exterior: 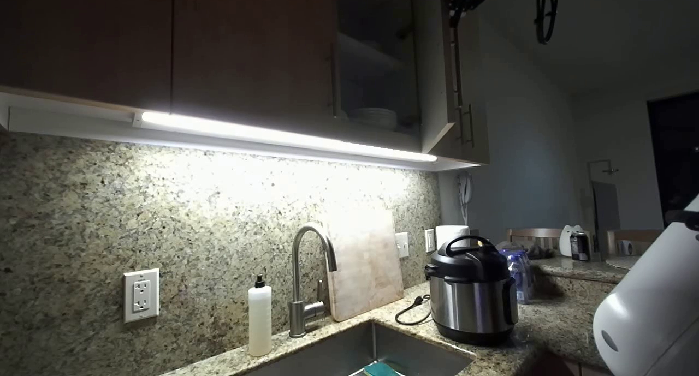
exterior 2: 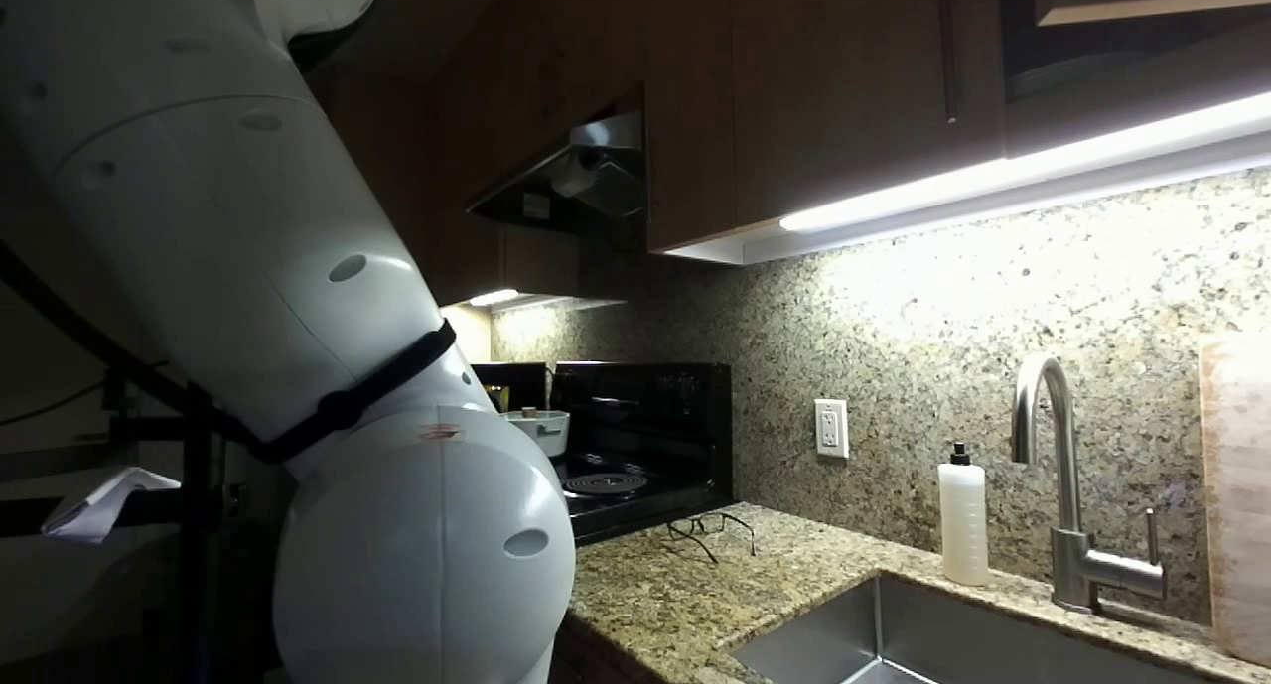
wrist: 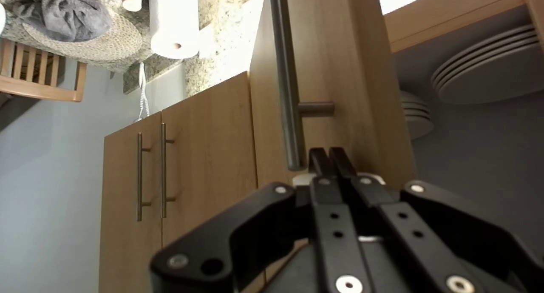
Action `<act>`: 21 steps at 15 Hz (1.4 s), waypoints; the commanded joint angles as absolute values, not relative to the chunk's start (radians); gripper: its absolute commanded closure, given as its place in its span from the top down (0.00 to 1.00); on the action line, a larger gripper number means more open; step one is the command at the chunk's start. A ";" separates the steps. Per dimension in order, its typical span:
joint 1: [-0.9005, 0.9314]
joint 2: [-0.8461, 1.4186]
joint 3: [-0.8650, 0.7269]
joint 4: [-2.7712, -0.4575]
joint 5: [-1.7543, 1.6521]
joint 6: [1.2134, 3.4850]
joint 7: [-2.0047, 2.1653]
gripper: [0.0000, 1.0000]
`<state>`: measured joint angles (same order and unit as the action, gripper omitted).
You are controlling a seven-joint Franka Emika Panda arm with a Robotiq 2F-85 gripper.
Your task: Close the open upper cabinet door
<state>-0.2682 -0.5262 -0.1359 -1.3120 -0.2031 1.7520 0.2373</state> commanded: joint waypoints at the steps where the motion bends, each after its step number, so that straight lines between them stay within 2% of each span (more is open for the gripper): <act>1: -0.266 -0.502 -0.122 -1.288 -0.215 1.771 0.257 0.06; 21: -0.185 -0.425 -0.095 -1.184 -0.189 1.791 0.208 0.06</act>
<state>-0.2004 -0.4603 -0.0908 -1.2481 -0.2023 1.7759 0.2364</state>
